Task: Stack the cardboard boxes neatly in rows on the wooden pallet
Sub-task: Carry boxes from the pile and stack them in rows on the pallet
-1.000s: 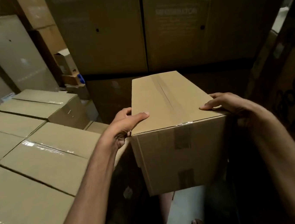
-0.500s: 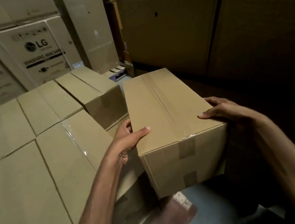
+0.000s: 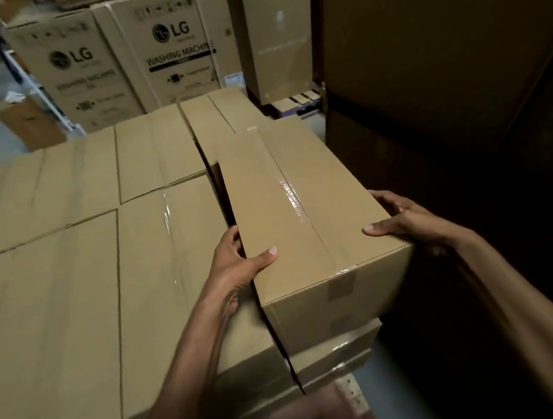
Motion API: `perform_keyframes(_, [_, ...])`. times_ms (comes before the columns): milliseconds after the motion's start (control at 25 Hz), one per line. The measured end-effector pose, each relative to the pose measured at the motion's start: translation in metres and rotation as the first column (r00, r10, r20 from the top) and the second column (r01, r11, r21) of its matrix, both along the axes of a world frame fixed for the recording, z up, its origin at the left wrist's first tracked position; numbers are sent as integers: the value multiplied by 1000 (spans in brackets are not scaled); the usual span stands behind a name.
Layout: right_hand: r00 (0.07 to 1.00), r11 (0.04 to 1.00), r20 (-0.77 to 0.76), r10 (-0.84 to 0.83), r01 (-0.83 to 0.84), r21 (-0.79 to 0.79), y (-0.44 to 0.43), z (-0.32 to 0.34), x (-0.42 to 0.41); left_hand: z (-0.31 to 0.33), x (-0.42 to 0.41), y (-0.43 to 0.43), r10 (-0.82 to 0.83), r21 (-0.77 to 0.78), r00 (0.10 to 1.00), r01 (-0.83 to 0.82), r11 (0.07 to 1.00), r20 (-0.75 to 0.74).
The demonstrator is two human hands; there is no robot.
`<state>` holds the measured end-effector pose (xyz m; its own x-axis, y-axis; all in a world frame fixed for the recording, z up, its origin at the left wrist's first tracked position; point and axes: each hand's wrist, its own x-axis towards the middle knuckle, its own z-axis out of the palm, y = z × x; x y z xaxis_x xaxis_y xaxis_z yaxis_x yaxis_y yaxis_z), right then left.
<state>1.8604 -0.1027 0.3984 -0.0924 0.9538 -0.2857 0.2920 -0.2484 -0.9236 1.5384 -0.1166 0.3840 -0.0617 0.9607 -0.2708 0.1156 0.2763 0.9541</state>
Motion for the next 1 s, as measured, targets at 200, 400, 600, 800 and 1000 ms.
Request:
perform_keyframes(200, [990,993,-106,91,-98,-60,27,-41,6,-18,14,-2,139,-16,987,-141,990,-81])
perform_keyframes(400, [979,985,-162,126,-144,-101,29,-59,16,-42,21,-12,150,-62,978,-160,985,-142])
perform_keyframes(600, [980,971,-131,152,-173,-166,23,-78,11,-64,24,-14,95,-12,874,-114,993,-477])
perform_keyframes(800, [990,980,-55,129,-135,-146,16,-78,2,-69,30,-13,-85,-10,703,111,994,-706])
perform_keyframes(1000, [957,971,167,238,-238,-19,-13,-98,1,-82,5,-51,-310,-73,604,384,920,-734])
